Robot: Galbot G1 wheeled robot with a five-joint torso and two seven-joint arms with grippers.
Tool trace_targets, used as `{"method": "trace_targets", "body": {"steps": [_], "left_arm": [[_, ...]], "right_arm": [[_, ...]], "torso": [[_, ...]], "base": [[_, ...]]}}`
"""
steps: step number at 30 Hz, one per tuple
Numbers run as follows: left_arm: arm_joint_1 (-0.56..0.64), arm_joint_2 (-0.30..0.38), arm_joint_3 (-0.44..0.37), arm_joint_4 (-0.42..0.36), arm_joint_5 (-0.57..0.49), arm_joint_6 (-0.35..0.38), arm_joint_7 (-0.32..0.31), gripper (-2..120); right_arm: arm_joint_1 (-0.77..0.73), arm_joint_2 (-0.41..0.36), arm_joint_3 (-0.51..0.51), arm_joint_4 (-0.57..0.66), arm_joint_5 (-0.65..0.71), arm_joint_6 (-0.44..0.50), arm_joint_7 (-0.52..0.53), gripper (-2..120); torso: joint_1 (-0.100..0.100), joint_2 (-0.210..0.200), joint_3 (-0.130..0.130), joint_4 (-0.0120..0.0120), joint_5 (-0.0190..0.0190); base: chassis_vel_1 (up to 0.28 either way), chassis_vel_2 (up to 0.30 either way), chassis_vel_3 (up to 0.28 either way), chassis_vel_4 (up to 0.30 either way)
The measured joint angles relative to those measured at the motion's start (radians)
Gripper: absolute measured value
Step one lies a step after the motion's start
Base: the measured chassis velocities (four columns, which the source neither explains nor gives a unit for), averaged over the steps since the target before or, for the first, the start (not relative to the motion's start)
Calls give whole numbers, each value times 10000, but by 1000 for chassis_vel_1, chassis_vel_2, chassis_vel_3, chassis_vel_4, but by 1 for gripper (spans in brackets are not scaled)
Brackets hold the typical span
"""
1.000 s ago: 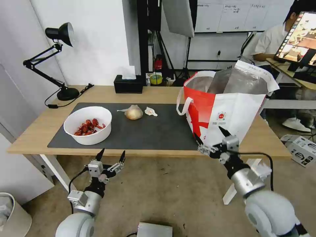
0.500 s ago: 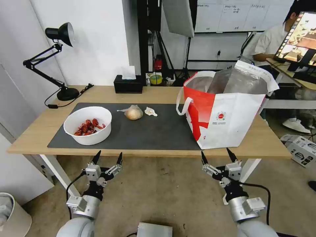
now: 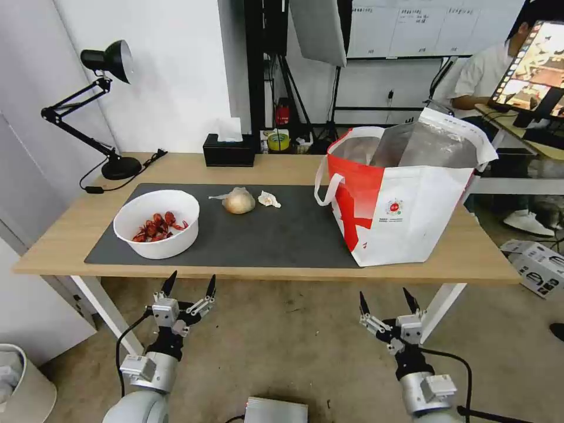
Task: Pick up the trash from the table and place it into the takeout bag.
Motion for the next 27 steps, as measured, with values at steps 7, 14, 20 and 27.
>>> {"method": "trace_targets", "body": {"steps": [7,14,20,27], "left_arm": [[16,-7,1,8,8,-29,0,100],[-6,5,19,30,10,-33,0,100],[-24,-4,72,38,44,-32,-1,100],[11,-40,46,-31,80,-21,-1,100]], "right_arm": [[167,67,-582,94,30,-192,-6,100],[1127,-88,-1259,384,667,-1078,-45,100],[2299,-330,-1845,569,1964,-2427,-246,100],[4398,-530,-2781,-39,4281,-4052,-169,100]], "torso": [[0,1,0,0,0],[0,0,0,0,0],[0,0,0,0,0],[1,0,1,0,0]], "base": [[0,0,0,0],[0,0,0,0],[0,0,0,0],[0,0,0,0]]}}
